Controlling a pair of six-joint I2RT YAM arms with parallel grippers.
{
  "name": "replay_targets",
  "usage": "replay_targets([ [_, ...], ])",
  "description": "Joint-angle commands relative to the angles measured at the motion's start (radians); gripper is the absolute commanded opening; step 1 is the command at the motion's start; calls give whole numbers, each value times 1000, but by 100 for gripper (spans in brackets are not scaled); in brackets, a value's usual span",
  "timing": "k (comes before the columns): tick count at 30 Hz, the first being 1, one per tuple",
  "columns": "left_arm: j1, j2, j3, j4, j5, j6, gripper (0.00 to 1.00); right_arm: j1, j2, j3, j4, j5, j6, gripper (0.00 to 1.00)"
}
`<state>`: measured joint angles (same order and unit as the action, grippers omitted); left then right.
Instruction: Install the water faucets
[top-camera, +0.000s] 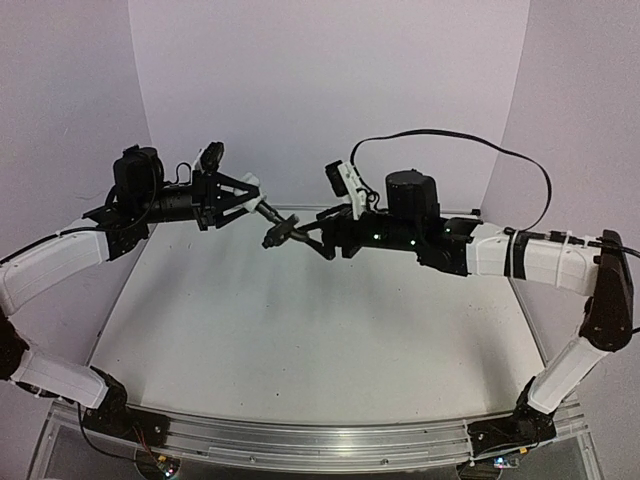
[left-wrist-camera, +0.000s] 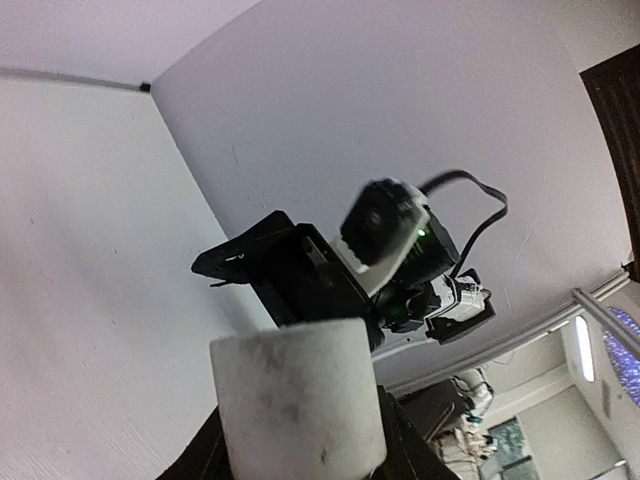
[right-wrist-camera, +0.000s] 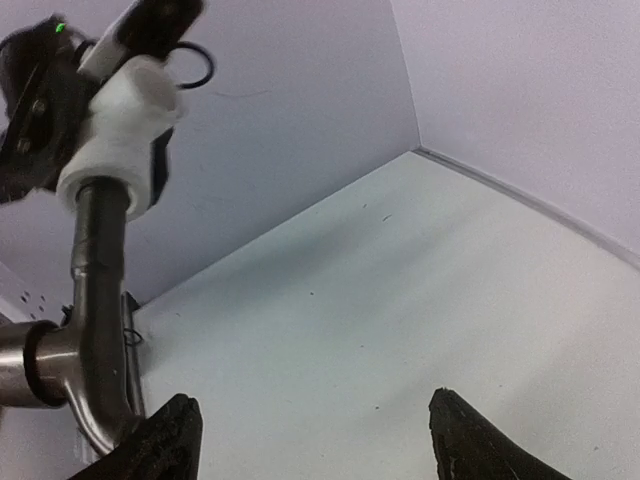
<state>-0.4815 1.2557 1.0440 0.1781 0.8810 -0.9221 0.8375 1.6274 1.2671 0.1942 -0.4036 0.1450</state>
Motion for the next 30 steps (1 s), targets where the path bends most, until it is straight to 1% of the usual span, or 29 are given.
replay_targets([
  [1,4,61,110,57,66,-164,0,82,-47,-40,-16,159,-395,81],
  [5,4,79,117,57,77,-181,0,123,-64,-55,54,157,-455,84],
  [9,4,65,119,57,60,-197,0,124,-69,-79,59,255,-445,86],
  [12,4,47,108,57,9,-214,0,124,-103,-155,90,293,-450,88],
  [15,4,39,103,57,-37,-251,0,123,-151,-246,146,277,-461,89],
  [18,4,45,105,57,-62,-291,0,130,-193,-292,203,240,-471,90],
  [21,4,54,113,57,-63,-305,0,135,-193,-270,236,206,-477,90],
  [24,4,60,116,57,-68,-318,0,148,-154,-232,281,172,-484,90],
  [30,4,56,114,57,-73,-325,0,191,-79,-197,446,232,-509,89],
])
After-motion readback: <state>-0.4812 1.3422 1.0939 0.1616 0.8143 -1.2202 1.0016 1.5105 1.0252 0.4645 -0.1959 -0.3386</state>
